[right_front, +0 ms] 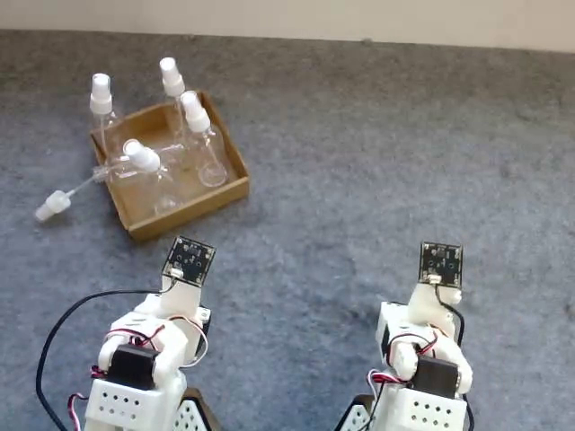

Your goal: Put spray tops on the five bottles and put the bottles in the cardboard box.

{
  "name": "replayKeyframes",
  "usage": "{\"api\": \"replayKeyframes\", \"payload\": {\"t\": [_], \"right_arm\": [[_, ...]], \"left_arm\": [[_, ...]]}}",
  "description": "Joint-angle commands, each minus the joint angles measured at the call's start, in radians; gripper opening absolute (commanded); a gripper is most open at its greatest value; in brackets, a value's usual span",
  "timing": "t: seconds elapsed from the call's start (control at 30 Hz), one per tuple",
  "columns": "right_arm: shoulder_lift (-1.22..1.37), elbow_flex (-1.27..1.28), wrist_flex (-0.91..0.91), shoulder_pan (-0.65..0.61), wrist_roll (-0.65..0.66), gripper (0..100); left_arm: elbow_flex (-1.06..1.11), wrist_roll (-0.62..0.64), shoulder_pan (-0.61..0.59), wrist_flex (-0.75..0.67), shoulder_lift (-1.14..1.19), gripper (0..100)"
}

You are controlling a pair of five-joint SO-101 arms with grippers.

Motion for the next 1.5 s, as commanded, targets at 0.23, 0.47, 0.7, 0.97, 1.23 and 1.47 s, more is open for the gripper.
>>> {"api": "replayKeyframes", "payload": {"t": [0.23, 0.47, 0.7, 0.97, 1.23, 1.47], "right_arm": [[-0.01, 0.15, 0.005, -0.162, 0.002, 1.5], [-0.01, 0.15, 0.005, -0.186, 0.0, 1.5], [-0.01, 0.15, 0.005, -0.185, -0.072, 1.5], [-0.01, 0.148, 0.007, -0.182, -0.118, 1.5], [-0.01, 0.148, 0.007, -0.182, -0.12, 1.5], [-0.01, 0.148, 0.007, -0.182, -0.12, 1.5]], "left_arm": [[0.022, -0.005, 0.013, 0.008, -0.005, 1], [0.022, -0.005, -0.035, 0.008, -0.005, 1], [0.021, -0.005, -0.087, 0.008, -0.007, 1], [0.021, -0.003, -0.091, 0.008, -0.007, 1], [0.021, -0.003, -0.093, 0.015, -0.007, 1], [0.021, -0.003, -0.094, 0.014, -0.007, 1]]}}
